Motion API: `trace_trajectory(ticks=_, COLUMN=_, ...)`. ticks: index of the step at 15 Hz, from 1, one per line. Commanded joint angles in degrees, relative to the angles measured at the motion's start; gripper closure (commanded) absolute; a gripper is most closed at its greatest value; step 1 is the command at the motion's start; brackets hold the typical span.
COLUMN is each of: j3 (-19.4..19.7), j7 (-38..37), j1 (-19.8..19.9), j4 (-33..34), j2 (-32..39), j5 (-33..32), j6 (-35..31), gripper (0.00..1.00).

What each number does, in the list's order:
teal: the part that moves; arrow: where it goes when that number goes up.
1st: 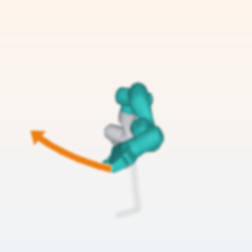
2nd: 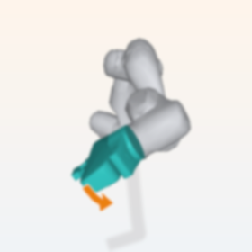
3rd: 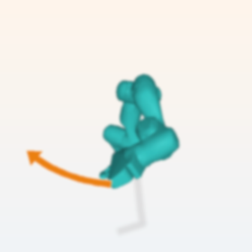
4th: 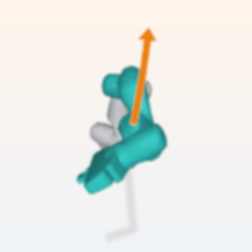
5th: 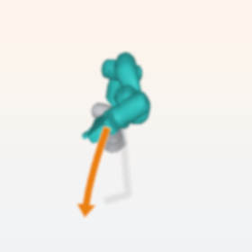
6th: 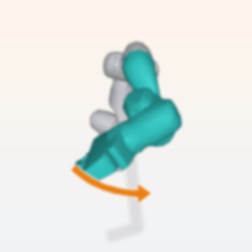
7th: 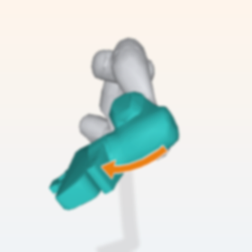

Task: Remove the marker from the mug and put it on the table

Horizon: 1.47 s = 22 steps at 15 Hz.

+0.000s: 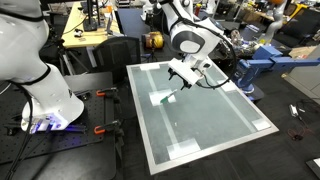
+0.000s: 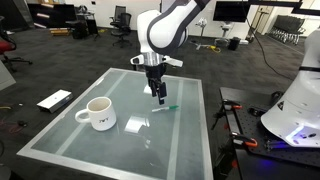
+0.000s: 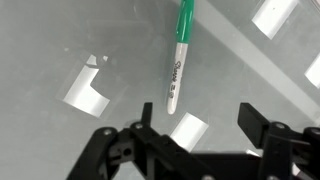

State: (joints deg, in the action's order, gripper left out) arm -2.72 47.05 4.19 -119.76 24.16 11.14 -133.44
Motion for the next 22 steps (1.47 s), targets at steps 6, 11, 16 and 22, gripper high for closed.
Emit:
trace_trajectory(ticks=6, j3=-0.24, j7=-6.67, j1=-0.94, j4=-2.99, j2=-7.97, j5=-5.42, j6=-0.43, gripper=0.0)
trace_trajectory(ticks=11, j3=-0.16, j7=-10.94, j1=-1.65, j4=-4.58, j2=-11.79, j5=-8.95, j6=-1.07, gripper=0.0)
trace_trajectory(ticks=16, j3=-0.53, j7=-10.46, j1=-1.42, j4=-2.92, j2=-10.96, j5=-8.55, j6=0.04, gripper=0.0)
trace_trajectory(ticks=22, j3=-0.52, j7=-10.46, j1=-1.49, j4=-3.24, j2=-11.22, j5=-8.55, j6=0.02, gripper=0.0)
